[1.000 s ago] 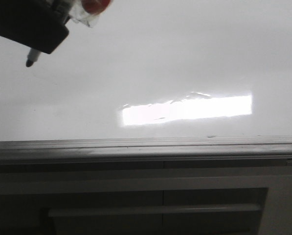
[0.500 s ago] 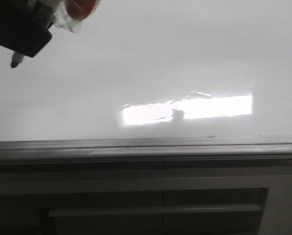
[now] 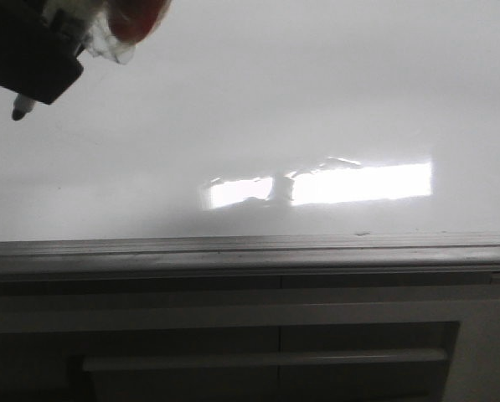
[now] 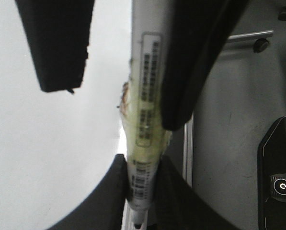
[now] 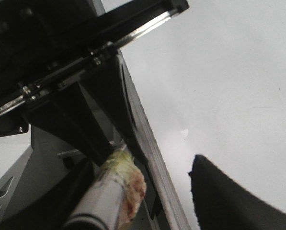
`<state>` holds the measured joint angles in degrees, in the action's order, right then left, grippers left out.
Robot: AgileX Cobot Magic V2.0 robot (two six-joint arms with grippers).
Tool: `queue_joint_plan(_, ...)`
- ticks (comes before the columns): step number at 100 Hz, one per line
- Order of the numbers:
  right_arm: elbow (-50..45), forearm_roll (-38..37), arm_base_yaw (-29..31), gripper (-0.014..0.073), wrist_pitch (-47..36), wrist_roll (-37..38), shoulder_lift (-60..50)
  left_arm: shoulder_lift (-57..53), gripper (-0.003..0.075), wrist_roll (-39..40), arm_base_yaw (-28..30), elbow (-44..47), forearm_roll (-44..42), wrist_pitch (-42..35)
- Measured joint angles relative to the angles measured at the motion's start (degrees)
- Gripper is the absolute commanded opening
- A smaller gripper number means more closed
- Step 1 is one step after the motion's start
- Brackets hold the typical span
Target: Write number 0 on whiteboard
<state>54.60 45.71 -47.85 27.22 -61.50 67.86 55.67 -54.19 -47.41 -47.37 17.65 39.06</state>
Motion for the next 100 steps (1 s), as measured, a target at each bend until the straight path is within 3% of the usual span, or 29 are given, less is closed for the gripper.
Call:
queue_joint_plan(28, 0.0, 1.1, -0.4, -0.0062, 1.9, -0.4, 1.0, 0.0, -0.002, 0.8, 0.0, 0.2, 0.7, 0.5)
queue_joint_plan(40, 0.0, 0.6, -0.4, -0.0074, 2.6, -0.8, 1.0, 0.0, 0.0, 1.5, 0.1, 0.4, 1.2, 0.7)
queue_joint_plan(50, 0.0, 0.5, -0.4, -0.0063, 2.6, -0.8, 1.0, -0.1, 0.0133, 4.5, 0.1, 0.5, 1.3, 0.5)
queue_joint_plan(58, 0.0, 0.5, -0.4, -0.0056, 1.8, -0.5, 0.8, -1.1, 0.0312, 8.3, 0.1, 0.6, 2.1, -1.5)
queue_joint_plan(69, -0.9, 0.2, 1.1, -0.0056, -1.0, -0.5, -1.3, -4.4, 0.0414, 13.4, 0.0, 0.4, 3.3, -3.2)
queue_joint_plan(84, -5.8, 0.2, 4.6, -0.0056, -6.8, -0.4, -8.6, -10.2, 0.0372, 18.8, 0.0, 0.6, 3.5, -4.7)
queue_joint_plan(100, -15.3, 0.2, 7.3, -0.0056, -13.5, -0.1, -18.3, -18.8, 0.0228, 25.6, 0.4, 5.6, 3.5, -12.5)
